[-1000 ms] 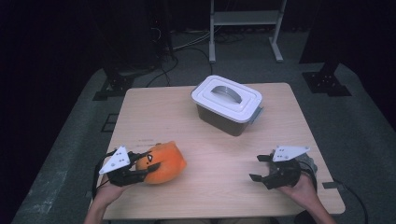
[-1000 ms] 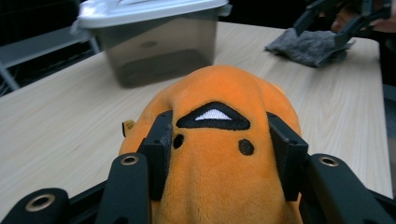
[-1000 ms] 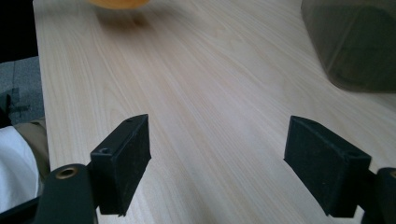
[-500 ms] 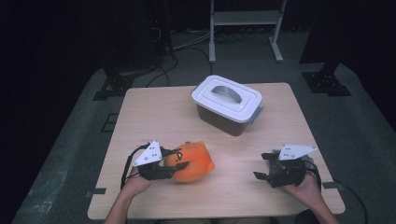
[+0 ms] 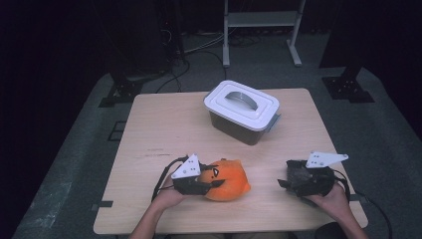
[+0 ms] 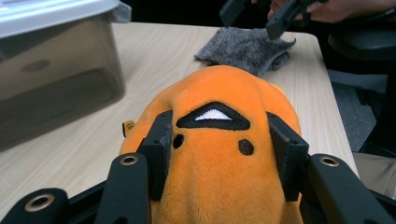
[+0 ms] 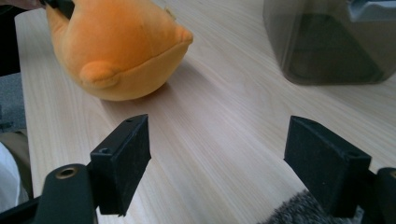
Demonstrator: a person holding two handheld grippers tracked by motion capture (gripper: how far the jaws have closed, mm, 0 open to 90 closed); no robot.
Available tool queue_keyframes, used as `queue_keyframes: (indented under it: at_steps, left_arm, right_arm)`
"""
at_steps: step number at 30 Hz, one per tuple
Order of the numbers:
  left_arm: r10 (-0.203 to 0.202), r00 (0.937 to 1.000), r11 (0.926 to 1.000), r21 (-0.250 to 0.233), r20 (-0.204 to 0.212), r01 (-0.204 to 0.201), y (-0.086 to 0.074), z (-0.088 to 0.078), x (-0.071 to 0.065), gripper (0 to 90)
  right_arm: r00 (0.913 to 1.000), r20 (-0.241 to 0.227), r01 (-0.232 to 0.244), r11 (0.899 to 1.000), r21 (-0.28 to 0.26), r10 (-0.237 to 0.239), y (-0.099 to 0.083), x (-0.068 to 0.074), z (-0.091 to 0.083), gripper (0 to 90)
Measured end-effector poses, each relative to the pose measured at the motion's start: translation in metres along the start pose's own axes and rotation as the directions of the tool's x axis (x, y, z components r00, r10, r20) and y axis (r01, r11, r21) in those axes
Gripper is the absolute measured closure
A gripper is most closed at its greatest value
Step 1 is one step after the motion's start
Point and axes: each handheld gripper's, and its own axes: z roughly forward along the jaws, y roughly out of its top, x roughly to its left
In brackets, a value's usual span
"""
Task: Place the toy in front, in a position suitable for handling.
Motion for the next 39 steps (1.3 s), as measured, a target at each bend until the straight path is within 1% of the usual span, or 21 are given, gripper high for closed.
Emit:
queue_keyframes:
  at_steps: [4, 8, 9, 10, 11, 12, 13, 14, 15, 16, 19, 21, 22, 27, 28, 30, 33, 34, 37, 38, 39]
  left_arm:
    - [-0.004, 0.9999, 1.0000, 0.008, 0.011, 0.004, -0.004, 0.007, -0.002, 50.9]
    - [-0.007, 0.9997, 1.0000, 0.002, 0.024, 0.007, -0.006, 0.009, -0.003, 50.6]
    - [-0.007, 0.9997, 1.0000, 0.002, 0.024, 0.007, -0.006, 0.009, -0.003, 50.4]
    - [-0.008, 0.9995, 1.0000, -0.001, 0.029, 0.008, -0.006, 0.010, -0.005, 49.9]
    - [-0.008, 0.9995, 1.0000, -0.001, 0.029, 0.008, -0.006, 0.010, -0.005, 49.4]
    - [0.000, 0.9994, 1.0000, 0.003, 0.036, 0.000, -0.007, 0.011, -0.007, 48.4]
    - [0.000, 0.9994, 1.0000, 0.003, 0.036, 0.000, -0.007, 0.011, -0.007, 47.7]
    - [0.003, 0.9993, 1.0000, 0.007, 0.038, -0.003, -0.007, 0.011, -0.007, 46.2]
    - [0.004, 0.9992, 1.0000, 0.007, 0.040, -0.004, -0.007, 0.011, -0.008, 46.2]
    - [0.016, 0.9990, 0.9998, 0.012, 0.041, -0.016, -0.007, 0.011, -0.009, 44.2]
    - [0.023, 0.9988, 0.9996, 0.015, 0.043, -0.023, -0.008, 0.012, -0.010, 41.0]
    - [0.021, 0.9988, 0.9996, 0.015, 0.045, -0.022, -0.008, 0.012, -0.010, 39.8]
    - [0.023, 0.9985, 0.9996, 0.014, 0.050, -0.024, -0.008, 0.012, -0.010, 37.5]
    - [0.019, 0.9986, 0.9997, 0.017, 0.050, -0.020, -0.008, 0.011, -0.010, 31.1]
    - [0.023, 0.9989, 0.9994, 0.024, 0.041, -0.024, -0.007, 0.010, -0.010, 28.4]
    - [0.024, 0.9991, 0.9994, 0.024, 0.035, -0.025, -0.007, 0.008, -0.009, 25.7]
    - [0.017, 0.9993, 0.9995, 0.026, 0.033, -0.018, -0.007, 0.006, -0.008, 22.9]
    - [0.016, 0.9994, 0.9995, 0.026, 0.030, -0.017, -0.007, 0.003, -0.007, 22.2]
    - [0.008, 0.9995, 0.9995, 0.029, 0.031, -0.009, -0.007, 0.001, -0.006, 21.5]
    - [0.003, 0.9995, 0.9995, 0.032, 0.033, -0.004, -0.007, 0.001, -0.005, 20.0]
    - [0.003, 0.9995, 0.9995, 0.032, 0.033, -0.004, -0.007, 0.001, -0.005, 19.7]
  right_arm:
    - [0.9999, 0.012, -0.007, 1.000, 0.011, 0.007, -0.003, -0.007, -0.003, 21.6]
    - [0.9997, 0.023, -0.013, 0.999, 0.030, 0.012, -0.009, -0.020, -0.004, 22.3]
    - [0.9997, 0.023, -0.013, 0.999, 0.030, 0.012, -0.009, -0.020, -0.004, 22.3]
    - [0.9994, 0.026, -0.022, 0.999, 0.030, 0.021, -0.012, -0.027, -0.004, 23.0]
    - [0.9994, 0.026, -0.022, 0.999, 0.030, 0.021, -0.012, -0.027, -0.004, 23.0]
    - [0.9992, 0.040, -0.010, 0.998, 0.057, 0.008, -0.016, -0.032, -0.003, 23.2]
    - [0.9992, 0.040, -0.010, 0.998, 0.057, 0.008, -0.016, -0.032, -0.003, 23.2]
    - [0.9991, 0.040, -0.014, 0.996, 0.087, 0.010, -0.021, -0.037, 0.001, 24.7]
    - [0.9991, 0.040, -0.014, 0.996, 0.087, 0.010, -0.021, -0.037, 0.001, 24.7]
    - [0.9989, 0.047, -0.009, 0.993, 0.118, 0.004, -0.026, -0.041, 0.004, 26.1]
    - [0.9983, 0.057, 0.000, 0.986, 0.167, -0.009, -0.033, -0.045, 0.010, 29.6]
    - [0.9984, 0.056, 0.001, 0.984, 0.180, -0.011, -0.035, -0.046, 0.011, 31.1]
    - [0.9972, 0.071, 0.009, 0.980, 0.201, -0.024, -0.039, -0.046, 0.013, 34.8]
    - [0.9962, 0.081, 0.015, 0.978, 0.206, -0.033, -0.042, -0.048, 0.013, 42.0]
    - [0.9949, 0.087, 0.030, 0.975, 0.220, -0.050, -0.045, -0.048, 0.013, 44.7]
    - [0.9928, 0.098, 0.047, 0.973, 0.225, -0.070, -0.047, -0.047, 0.014, 45.5]
    - [0.9921, 0.102, 0.049, 0.974, 0.222, -0.073, -0.048, -0.046, 0.014, 46.8]
    - [0.9915, 0.107, 0.049, 0.975, 0.217, -0.074, -0.049, -0.046, 0.014, 50.5]
    - [0.9915, 0.112, 0.042, 0.978, 0.205, -0.066, -0.051, -0.047, 0.013, 55.0]
    - [0.9913, 0.116, 0.038, 0.980, 0.197, -0.062, -0.052, -0.048, 0.011, 60.5]
    - [0.9913, 0.116, 0.038, 0.980, 0.197, -0.062, -0.052, -0.048, 0.011, 60.5]
